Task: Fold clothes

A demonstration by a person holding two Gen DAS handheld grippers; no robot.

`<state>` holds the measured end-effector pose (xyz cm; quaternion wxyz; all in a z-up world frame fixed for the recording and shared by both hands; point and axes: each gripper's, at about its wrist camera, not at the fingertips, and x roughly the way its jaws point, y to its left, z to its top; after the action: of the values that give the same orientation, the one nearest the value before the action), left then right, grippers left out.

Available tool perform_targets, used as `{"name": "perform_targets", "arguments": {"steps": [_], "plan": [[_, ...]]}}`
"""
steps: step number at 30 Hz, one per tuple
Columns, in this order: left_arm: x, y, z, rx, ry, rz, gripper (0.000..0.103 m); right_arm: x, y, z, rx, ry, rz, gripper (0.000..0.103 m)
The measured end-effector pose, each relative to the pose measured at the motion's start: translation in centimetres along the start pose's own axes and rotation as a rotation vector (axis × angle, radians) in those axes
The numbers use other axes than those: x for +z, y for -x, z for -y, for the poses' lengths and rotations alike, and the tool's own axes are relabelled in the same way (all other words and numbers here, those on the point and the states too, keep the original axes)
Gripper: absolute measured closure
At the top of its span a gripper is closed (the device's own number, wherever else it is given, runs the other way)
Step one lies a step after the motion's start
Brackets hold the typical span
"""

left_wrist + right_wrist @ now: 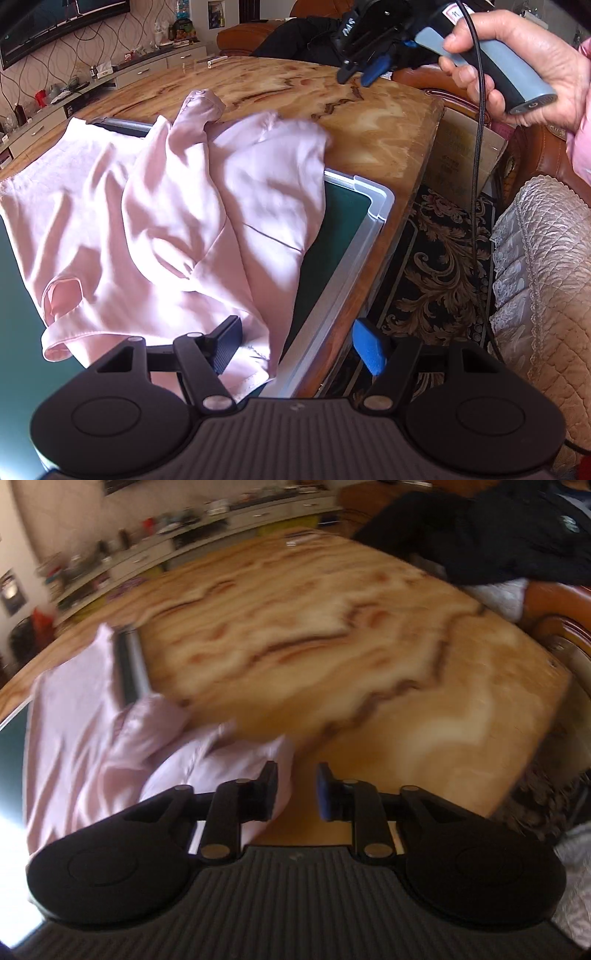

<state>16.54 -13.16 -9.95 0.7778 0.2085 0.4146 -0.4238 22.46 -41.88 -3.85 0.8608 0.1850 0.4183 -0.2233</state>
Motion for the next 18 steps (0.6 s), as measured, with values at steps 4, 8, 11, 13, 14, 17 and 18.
{"name": "perform_targets", "arguments": {"steps": [4,8,11,13,14,17,18], "plan": [[0.0,-0.1,0.2,0.003,-0.006,-0.002,0.030,0.4,0.3,-0.7,0.099,-0.012,0.046,0.070],[0.1,-0.2,0.3,0.002,-0.009,-0.004,0.029,2.4,-2.2,-9.5,0.336,0.174,-0.053,0.063],[0.1,-0.2,0.2,0.002,-0.008,-0.005,0.029,2.8,-5.2,-17.0,0.316,0.327,-0.134,0.060],[0.1,-0.1,0.2,0.002,-0.010,-0.006,0.029,2.7,-7.2,-21.6,0.252,0.432,-0.167,0.060],[0.1,-0.1,0.2,0.002,-0.011,-0.006,0.029,2.6,-8.0,-23.1,0.190,0.478,-0.158,0.060],[0.0,-0.1,0.2,0.000,-0.010,-0.005,0.029,2.2,-10.0,-25.6,0.061,0.584,-0.158,0.059],[0.0,-0.1,0.2,-0.002,-0.010,-0.004,0.029,2.0,-10.5,-26.1,0.041,0.607,-0.163,0.059]]}}
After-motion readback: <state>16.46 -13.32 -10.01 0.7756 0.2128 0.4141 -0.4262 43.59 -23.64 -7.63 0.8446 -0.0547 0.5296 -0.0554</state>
